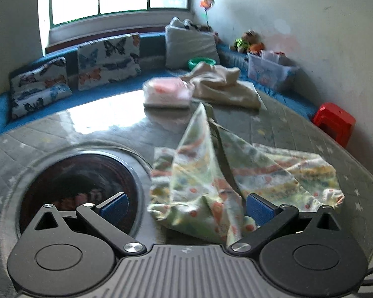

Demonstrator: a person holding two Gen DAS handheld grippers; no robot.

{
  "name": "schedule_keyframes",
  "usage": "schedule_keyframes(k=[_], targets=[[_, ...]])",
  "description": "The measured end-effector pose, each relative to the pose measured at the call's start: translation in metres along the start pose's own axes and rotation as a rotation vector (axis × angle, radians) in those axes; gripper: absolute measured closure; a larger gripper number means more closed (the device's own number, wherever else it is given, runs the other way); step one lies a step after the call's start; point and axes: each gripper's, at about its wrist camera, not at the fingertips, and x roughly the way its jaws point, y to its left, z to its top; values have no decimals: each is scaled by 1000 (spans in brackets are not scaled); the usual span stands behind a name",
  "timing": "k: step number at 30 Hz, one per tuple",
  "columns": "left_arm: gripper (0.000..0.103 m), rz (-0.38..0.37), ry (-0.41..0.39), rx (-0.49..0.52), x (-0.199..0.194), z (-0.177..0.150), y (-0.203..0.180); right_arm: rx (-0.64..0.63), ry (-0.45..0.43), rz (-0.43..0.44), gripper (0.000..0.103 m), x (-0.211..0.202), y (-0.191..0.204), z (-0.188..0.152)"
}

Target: Fold clothes

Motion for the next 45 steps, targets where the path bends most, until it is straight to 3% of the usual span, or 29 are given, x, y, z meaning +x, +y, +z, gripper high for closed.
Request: schedule_keyframes(k=[2, 5, 9, 13, 24, 28, 38, 44, 45], targets=[[9, -17, 21, -3, 9, -1, -1, 0, 2, 6, 92, -1, 0, 0], [28, -56, 45, 1, 17, -5, -2, 11, 5, 14, 92, -3, -1, -2], [79, -130, 71, -25, 20, -10, 4, 21, 10, 17, 92, -4, -1, -5], [95, -153, 53, -33, 11, -15, 9, 32, 11, 18, 92, -5, -2, -4], [98, -116, 20, -51, -40, -55, 31, 132, 11, 87, 84, -22, -14, -2], [98, -105, 50, -69, -56, -78, 40, 188, -23, 105, 70, -36, -29, 4], [98, -106, 109, -56, -80, -123, 53, 324, -128, 114, 51, -46, -89, 25], [87, -125, 106, -83, -88, -125, 67, 369, -156, 46, 47, -30, -115, 40], [81, -126, 101, -81, -90, -124, 68, 387, -159, 39, 47, -26, -120, 42]])
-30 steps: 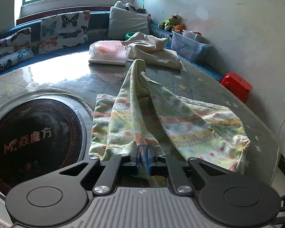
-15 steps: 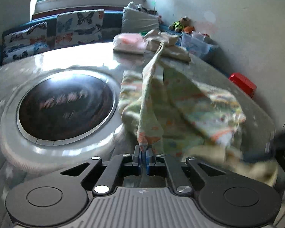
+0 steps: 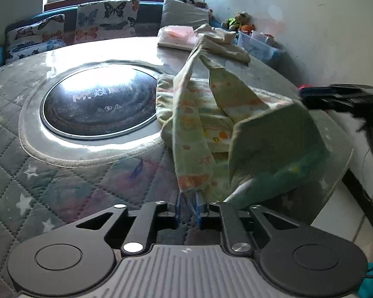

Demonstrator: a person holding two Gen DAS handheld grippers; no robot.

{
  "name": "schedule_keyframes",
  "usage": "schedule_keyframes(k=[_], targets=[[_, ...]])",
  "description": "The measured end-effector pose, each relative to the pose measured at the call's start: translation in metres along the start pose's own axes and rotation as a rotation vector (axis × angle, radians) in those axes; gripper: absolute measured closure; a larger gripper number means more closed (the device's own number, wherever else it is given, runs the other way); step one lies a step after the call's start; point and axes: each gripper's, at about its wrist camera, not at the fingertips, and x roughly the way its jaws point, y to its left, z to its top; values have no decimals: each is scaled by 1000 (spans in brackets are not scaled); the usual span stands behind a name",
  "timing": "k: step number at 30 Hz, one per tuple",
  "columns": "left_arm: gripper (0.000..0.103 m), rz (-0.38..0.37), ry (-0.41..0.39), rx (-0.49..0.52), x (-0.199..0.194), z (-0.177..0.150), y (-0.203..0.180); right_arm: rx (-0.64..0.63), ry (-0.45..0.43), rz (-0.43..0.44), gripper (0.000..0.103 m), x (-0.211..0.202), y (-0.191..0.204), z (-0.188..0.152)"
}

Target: Fold clothes

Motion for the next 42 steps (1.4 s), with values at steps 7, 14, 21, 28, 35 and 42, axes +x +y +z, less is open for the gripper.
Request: schedule_keyframes(k=[7, 14, 21, 28, 35, 42], targets=[[53, 37, -41, -7, -7, 5, 7, 20, -4, -137, 45, 44, -17, 15], [47, 79, -61, -18, 8, 27, 12, 19, 38, -221, 46, 85, -26, 12], [37, 93, -39, -13, 42, 49, 8, 45, 78, -266, 54, 107, -35, 1], [34, 93, -7, -28, 67, 57, 6, 63, 90, -330, 80, 91, -39, -22], [28, 93, 12, -21, 78, 55, 2, 143, 48, -396, 52, 33, -42, -54], [58, 113, -11, 26, 76, 51, -7, 157, 92, -432, 46, 17, -41, -78]])
